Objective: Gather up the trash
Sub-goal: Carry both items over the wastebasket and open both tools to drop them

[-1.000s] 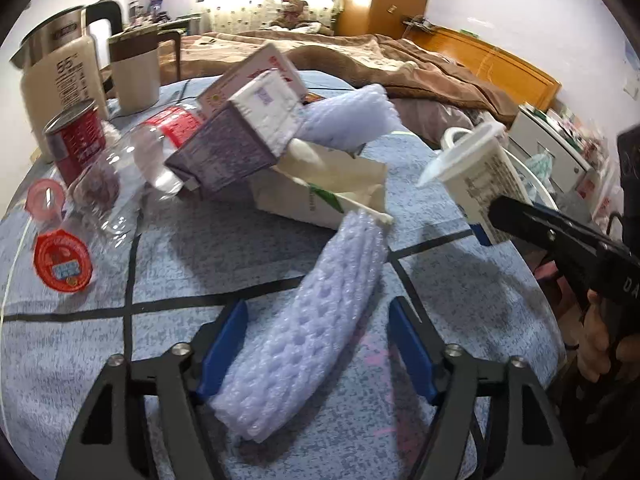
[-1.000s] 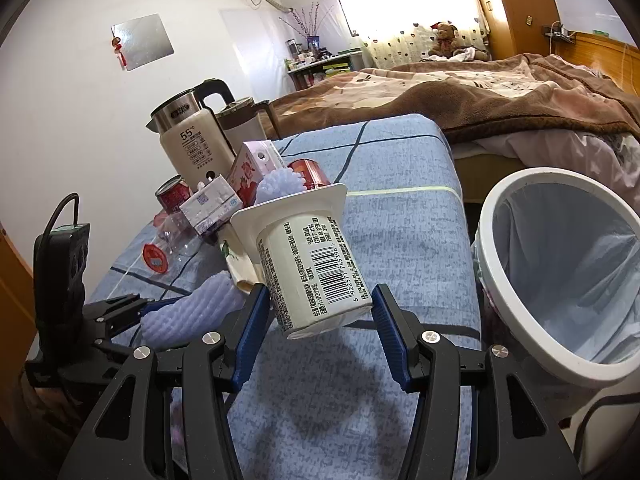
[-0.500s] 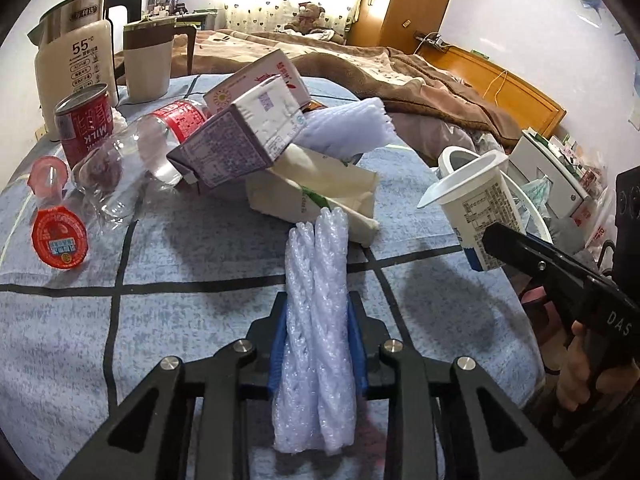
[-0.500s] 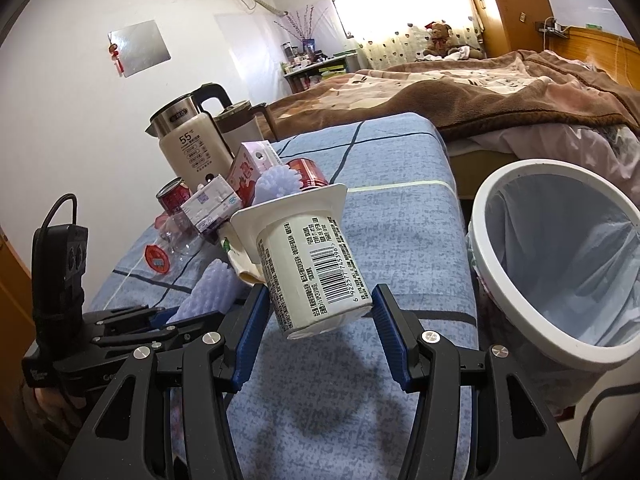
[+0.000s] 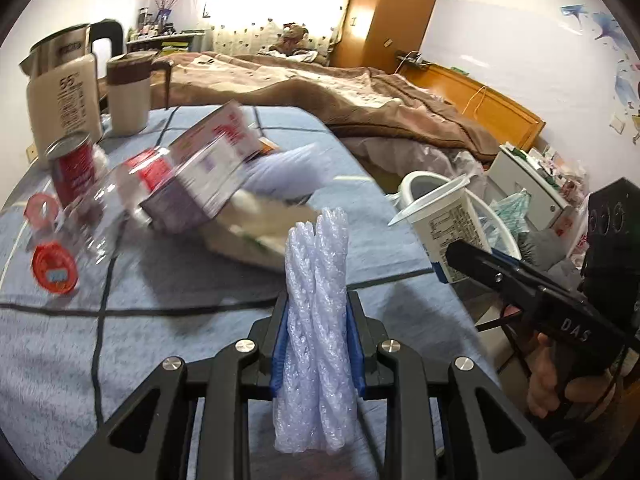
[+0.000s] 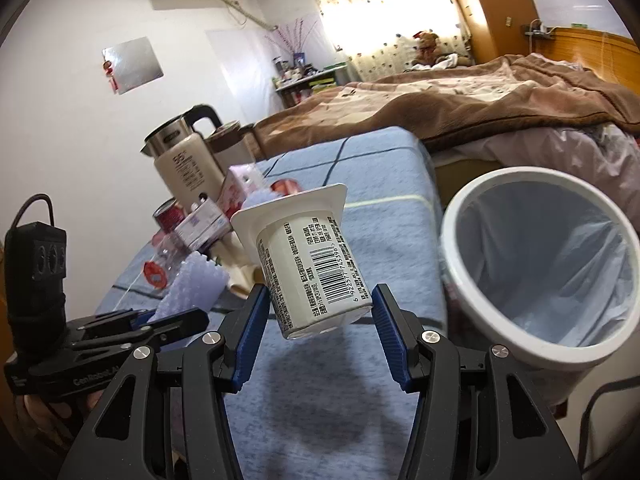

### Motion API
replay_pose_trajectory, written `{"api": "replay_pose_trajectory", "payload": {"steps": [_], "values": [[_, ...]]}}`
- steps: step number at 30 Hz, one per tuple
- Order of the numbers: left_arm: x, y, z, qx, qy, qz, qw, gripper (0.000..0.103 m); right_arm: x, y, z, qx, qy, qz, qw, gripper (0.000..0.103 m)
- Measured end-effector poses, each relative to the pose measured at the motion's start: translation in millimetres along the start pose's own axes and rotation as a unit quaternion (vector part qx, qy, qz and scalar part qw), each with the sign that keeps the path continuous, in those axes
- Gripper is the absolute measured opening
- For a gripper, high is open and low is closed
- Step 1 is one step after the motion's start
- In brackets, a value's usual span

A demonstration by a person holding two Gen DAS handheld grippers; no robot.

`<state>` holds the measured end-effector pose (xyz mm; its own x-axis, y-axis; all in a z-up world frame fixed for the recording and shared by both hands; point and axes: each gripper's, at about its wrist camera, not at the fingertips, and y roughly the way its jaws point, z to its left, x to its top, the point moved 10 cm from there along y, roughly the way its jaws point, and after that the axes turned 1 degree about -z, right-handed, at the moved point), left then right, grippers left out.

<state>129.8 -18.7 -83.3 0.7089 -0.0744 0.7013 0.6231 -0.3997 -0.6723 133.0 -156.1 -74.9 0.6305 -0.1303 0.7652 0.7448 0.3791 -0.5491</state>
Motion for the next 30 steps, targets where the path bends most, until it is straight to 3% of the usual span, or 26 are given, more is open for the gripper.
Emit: {"api": "replay_pose_trajectory", "payload": {"steps": [14, 21, 30], "values": [[46, 37, -78, -0.060, 0.043, -0.005, 0.9973, 0.027, 35, -44, -90, -0.097, 0.044, -0.047, 0.993, 0.054], [57, 66, -127, -0.094, 0.065, 0.010, 0.9934, 0.027, 34, -51, -145, -0.154, 0.062, -0.039, 0.985, 0.054], [56, 103, -170, -0.104, 0.088, 0.040, 0.9898, 0.027, 26, -49, -191, -0.200, 0.065, -0.017, 0.978, 0.054]]}}
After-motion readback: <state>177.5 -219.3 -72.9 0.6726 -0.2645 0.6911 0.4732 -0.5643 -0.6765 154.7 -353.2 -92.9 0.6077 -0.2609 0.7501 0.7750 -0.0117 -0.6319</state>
